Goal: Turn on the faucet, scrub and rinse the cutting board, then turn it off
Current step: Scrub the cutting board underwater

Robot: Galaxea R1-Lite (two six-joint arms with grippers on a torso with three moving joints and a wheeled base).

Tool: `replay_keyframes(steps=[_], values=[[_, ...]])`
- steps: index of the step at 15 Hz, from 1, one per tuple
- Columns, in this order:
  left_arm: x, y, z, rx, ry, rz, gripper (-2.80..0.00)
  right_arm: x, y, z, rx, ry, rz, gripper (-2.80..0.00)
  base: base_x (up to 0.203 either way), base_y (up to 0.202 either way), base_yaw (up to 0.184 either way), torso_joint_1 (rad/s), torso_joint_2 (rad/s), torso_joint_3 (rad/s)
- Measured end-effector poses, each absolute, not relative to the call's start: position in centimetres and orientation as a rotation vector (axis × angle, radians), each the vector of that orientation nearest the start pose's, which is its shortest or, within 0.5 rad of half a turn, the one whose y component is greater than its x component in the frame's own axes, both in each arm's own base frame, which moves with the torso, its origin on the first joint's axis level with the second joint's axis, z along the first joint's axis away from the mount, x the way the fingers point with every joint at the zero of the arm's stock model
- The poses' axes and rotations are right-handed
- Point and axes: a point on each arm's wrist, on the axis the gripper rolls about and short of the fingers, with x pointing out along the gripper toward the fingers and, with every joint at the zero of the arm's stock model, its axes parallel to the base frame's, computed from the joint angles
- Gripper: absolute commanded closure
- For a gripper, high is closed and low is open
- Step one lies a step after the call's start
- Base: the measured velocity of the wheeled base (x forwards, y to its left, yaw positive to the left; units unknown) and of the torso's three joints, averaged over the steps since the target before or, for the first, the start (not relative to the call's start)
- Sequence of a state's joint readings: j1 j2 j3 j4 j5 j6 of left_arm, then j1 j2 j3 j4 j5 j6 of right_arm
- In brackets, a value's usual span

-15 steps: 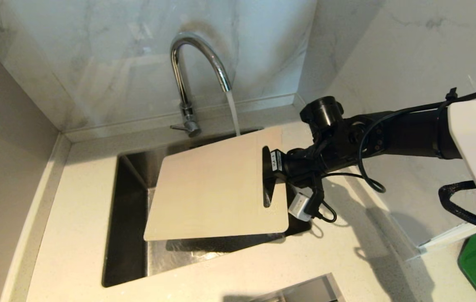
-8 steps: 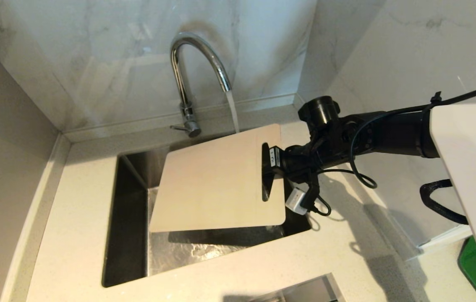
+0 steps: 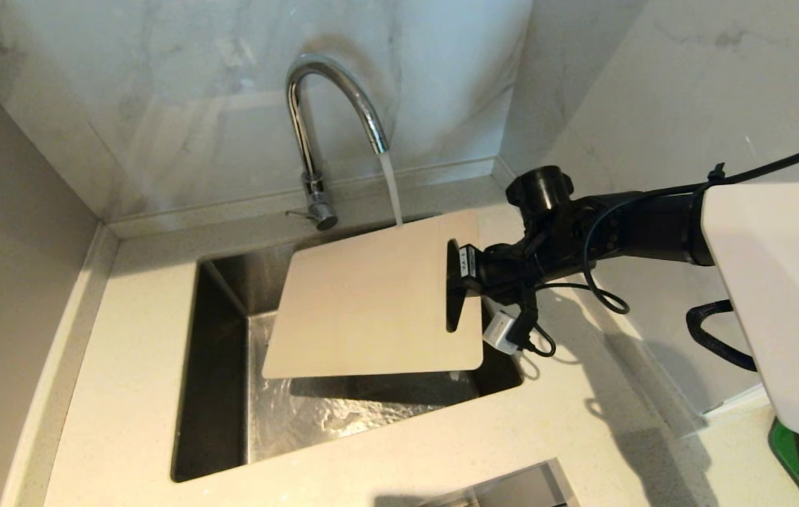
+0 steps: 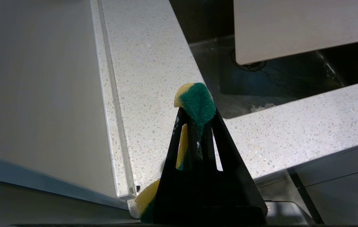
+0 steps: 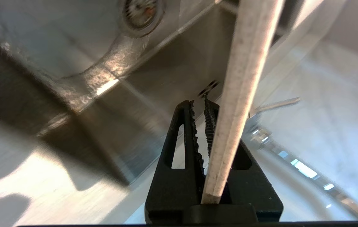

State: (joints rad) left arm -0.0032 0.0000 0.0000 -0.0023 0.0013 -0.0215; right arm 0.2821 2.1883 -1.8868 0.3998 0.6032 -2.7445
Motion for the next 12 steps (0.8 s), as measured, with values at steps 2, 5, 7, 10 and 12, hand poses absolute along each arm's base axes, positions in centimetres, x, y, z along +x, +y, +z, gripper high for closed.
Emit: replay_keyframes(steps=[2,5,7,10,12], values=[[-2.3,0.0,7.6,-0.023,-0.003,-0.002,0.00,42.1,13.1,20.3,-2.278,-0.894,1.121,0.00,0.000,0.000,0.000,0.000,0.00,0.000],[-2.3,0.0,7.6,-0.025,-0.002,-0.002,0.00,42.7,12.9,20.1,-2.281,-0.892,1.113,0.00,0.000,0.000,0.000,0.000,0.00,0.000],[-2.3,0.0,7.6,-0.025,-0.003,-0.002,0.00,43.0,12.9,19.7,-2.280,-0.885,1.118,0.00,0.000,0.000,0.000,0.000,0.00,0.000],[-2.3,0.0,7.6,-0.026,-0.003,-0.002,0.00,43.7,12.6,19.5,-2.284,-0.880,1.103,0.00,0.000,0.000,0.000,0.000,0.00,0.000],[-2.3,0.0,7.6,-0.026,-0.003,-0.002,0.00,43.9,12.5,19.2,-2.285,-0.871,1.105,0.00,0.000,0.000,0.000,0.000,0.00,0.000]])
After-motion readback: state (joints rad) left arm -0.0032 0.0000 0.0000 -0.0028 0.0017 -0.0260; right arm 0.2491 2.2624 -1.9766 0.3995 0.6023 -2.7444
